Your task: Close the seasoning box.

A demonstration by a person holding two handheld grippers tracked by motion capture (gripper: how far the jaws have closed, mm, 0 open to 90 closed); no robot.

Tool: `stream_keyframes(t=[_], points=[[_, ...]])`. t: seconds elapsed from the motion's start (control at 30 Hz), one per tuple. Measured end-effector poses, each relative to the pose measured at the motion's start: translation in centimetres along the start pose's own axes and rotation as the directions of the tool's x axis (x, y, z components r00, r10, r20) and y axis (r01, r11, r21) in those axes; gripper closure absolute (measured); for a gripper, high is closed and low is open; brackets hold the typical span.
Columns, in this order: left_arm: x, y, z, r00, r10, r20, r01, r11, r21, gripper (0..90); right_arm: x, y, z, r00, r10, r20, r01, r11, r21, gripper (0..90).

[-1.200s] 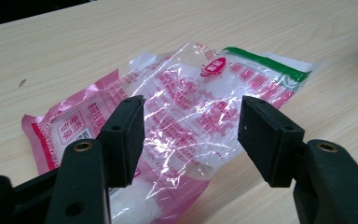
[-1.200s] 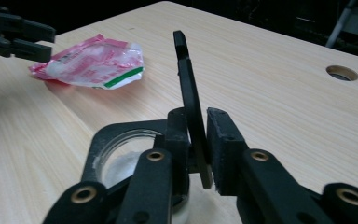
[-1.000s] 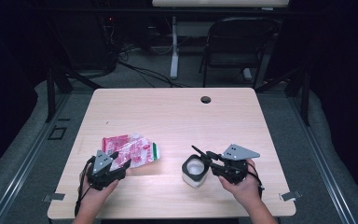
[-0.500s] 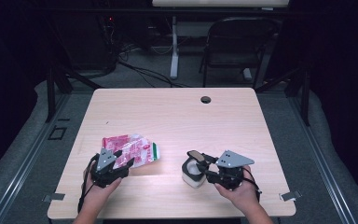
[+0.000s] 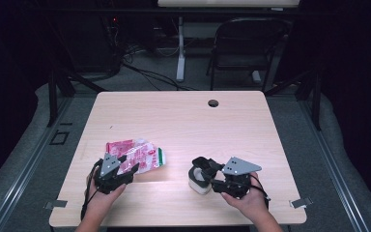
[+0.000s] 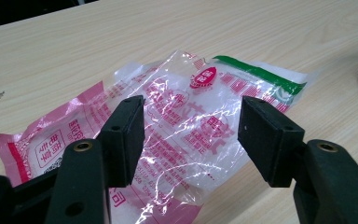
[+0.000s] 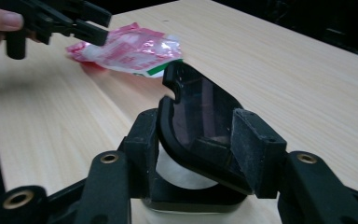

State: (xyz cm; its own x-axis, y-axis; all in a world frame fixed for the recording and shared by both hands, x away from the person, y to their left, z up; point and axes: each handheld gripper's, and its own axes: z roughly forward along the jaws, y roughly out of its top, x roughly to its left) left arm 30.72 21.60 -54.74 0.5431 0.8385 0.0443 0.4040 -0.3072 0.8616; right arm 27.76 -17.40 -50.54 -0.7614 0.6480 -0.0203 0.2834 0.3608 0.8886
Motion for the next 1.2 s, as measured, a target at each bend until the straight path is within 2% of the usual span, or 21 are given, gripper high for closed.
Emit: stream_keyframes(t=[0.47,0.73,1.2], points=[[0.04,-0.01,-0.04,1.0000,-0.003,-0.003,0.003,1.0000,0.004,41.2,0.58,-0.11,0.57,0.9984,-0.032,-0.047,0.033,0.999,0.036,47.6],[0.02,-0.03,-0.01,1.0000,-0.005,-0.003,0.005,1.0000,0.004,41.2,0.65,-0.14,0.65,0.9981,-0.022,-0.058,0.024,0.999,0.027,47.1],[0.12,-0.03,-0.07,0.9999,-0.008,-0.008,0.008,1.0000,-0.002,41.2,0.03,-0.02,0.18,0.9978,0.033,-0.058,-0.033,0.999,-0.008,47.1]])
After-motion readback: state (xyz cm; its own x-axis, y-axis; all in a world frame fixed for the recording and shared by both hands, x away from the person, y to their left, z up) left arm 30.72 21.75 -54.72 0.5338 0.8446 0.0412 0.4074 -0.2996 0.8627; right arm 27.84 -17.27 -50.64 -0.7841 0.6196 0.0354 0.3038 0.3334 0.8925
